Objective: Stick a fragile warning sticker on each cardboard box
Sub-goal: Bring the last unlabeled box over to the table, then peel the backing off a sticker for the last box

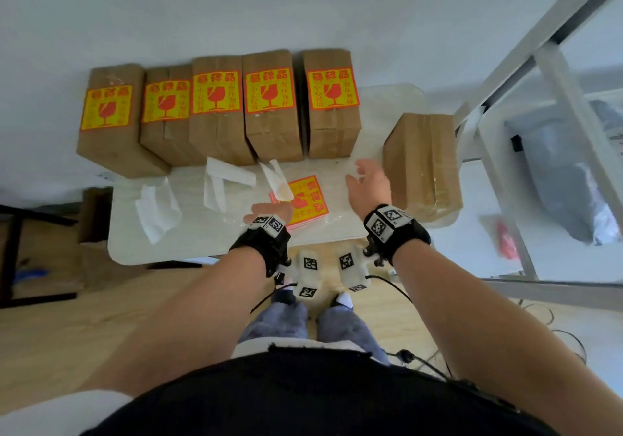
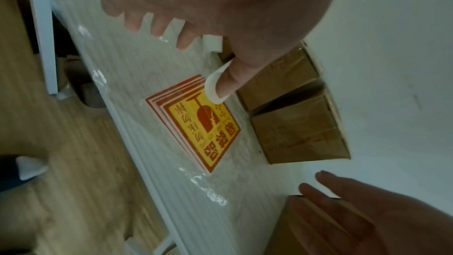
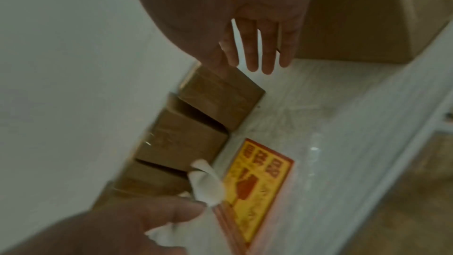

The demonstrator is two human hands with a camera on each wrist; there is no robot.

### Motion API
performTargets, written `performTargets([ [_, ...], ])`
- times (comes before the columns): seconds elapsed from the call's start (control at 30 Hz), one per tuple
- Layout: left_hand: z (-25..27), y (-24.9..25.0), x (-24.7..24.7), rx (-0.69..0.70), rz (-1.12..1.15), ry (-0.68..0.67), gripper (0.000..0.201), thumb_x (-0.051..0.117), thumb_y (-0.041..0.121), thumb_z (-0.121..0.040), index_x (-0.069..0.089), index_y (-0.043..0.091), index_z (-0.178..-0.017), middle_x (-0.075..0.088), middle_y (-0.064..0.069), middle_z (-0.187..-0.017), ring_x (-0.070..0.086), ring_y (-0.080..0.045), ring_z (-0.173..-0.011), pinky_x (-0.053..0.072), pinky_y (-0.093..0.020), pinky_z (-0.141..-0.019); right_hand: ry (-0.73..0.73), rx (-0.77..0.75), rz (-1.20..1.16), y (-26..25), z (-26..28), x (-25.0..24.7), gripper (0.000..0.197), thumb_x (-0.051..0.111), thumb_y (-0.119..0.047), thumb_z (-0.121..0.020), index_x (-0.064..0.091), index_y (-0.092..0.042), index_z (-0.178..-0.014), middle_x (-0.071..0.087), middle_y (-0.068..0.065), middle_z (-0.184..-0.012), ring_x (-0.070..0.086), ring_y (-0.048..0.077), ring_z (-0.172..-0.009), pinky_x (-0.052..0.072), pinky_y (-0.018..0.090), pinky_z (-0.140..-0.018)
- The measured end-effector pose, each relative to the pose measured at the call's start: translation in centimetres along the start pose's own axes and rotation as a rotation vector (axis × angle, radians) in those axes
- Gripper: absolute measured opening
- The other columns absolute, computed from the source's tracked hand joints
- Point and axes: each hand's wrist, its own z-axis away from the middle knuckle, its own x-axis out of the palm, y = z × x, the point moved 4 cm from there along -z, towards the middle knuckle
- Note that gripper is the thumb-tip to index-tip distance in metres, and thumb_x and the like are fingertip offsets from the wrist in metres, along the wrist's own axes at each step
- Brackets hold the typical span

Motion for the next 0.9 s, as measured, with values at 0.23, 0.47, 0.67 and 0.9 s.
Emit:
performTargets([
  [0.23, -1.4, -1.0, -1.1, -0.059, -0.203, 0.09, 0.09, 0.069, 0.062, -0.074, 0.037, 0.005, -0.136, 0.035, -0.017, -0.138, 0.042, -0.036, -0.126, 0.035, -0.045, -0.109, -0.244, 0.191, 0.089, 3.0, -1.9, 5.4, 0.034, 0.048, -0.013, -0.1, 0.058, -0.013, -0.132, 0.062, 0.014, -0.126, 0.056, 0.03, -0.119, 0.041, 0.022, -0.09],
  [0.47, -3.5, -0.6, -0.3, 0.013, -0.239, 0.102, 0.064, 0.069, 0.025, -0.081, 0.037, 0.007, -0.134, 0.041, -0.017, -0.137, 0.046, -0.032, -0.124, 0.039, -0.039, -0.101, -0.225, 0.254, 0.145, 2.3, -2.0, 7.5, 0.029, 0.051, -0.012, -0.094, 0.07, -0.018, -0.115, 0.069, 0.008, -0.117, 0.062, 0.028, -0.109, 0.047, 0.027, -0.092],
  [0.67, -4.5, -0.6, 0.7, -0.021, -0.21, 0.036, 0.063, 0.064, 0.02, -0.088, 0.027, 0.007, -0.137, 0.035, -0.014, -0.139, 0.044, -0.03, -0.124, 0.038, -0.034, -0.098, -0.236, 0.342, 0.063, 1.6, -1.2, 9.1, 0.009, 0.06, -0.016, -0.085, 0.066, -0.02, -0.09, 0.073, 0.013, -0.097, 0.069, 0.032, -0.087, 0.058, 0.041, -0.082],
  [0.9, -5.1, -0.9, 0.4, 0.049, -0.277, 0.002, 0.071, 0.07, 0.033, -0.088, 0.03, 0.007, -0.14, 0.037, -0.012, -0.137, 0.042, -0.029, -0.126, 0.038, -0.034, -0.101, -0.294, 0.311, 0.287, 1.1, -1.0, 9.5, 0.038, 0.074, -0.042, -0.082, 0.053, -0.017, -0.061, 0.058, 0.001, -0.068, 0.055, 0.017, -0.065, 0.052, 0.031, -0.066],
])
